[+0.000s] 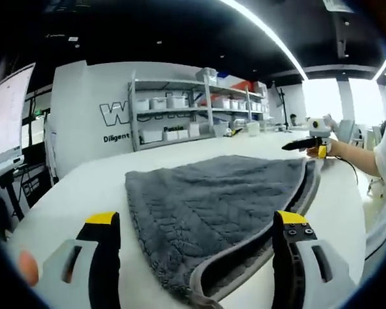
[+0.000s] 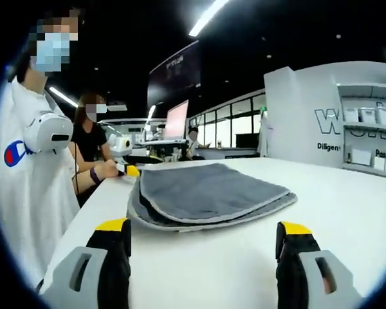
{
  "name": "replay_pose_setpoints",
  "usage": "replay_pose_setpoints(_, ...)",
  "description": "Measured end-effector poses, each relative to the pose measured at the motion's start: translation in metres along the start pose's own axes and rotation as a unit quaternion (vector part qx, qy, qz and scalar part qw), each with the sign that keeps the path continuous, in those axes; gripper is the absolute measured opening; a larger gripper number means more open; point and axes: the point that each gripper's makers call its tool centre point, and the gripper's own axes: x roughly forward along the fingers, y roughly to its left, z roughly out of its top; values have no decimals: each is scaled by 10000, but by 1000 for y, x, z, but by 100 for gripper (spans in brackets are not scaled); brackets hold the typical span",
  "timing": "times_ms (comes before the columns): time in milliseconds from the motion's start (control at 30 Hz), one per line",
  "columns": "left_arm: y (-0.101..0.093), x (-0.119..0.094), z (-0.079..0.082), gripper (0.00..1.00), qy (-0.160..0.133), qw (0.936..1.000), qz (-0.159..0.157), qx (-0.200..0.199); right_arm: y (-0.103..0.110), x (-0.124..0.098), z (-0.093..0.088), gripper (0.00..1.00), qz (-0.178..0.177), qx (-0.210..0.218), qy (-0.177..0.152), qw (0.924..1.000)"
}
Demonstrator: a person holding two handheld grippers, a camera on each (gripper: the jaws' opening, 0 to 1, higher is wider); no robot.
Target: Open the folded towel by lifting each exposed corner and separating the folded layers until the towel lies flat within the target outline without major curled edges
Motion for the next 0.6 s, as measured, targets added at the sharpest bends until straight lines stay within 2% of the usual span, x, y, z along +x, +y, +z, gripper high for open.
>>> replay_pose_setpoints(100,-3,1,-1,97,75,9998,28,192,17,-3,-2,87,-31,-38,20,10000)
replay_pose_setpoints(200,-2,-1,-2,97,96,9997,131,203,28,-6,3,89,-47,-91,-161,9998)
replay_pose_setpoints(300,-6,-3,1,93,66,9997,214,117,31,-4,1,89,-169,-73,-103,9998)
replay_pose_setpoints(367,-14,1,5,92,69,9992,280,281,29,-2,-2,87,-291,-307,18,9991)
replay_pose_setpoints(433,-25,10,11,92,122,9987,330,367,29,-1,-6,84,-338,-347,101,9988)
replay_pose_setpoints(533,-54,30,27,91,98,9984,142,542,28,1,-8,82,-387,-443,183,9981)
replay_pose_setpoints(600,-72,43,37,91,147,9952,37,966,29,2,-9,80,-431,-492,209,9976)
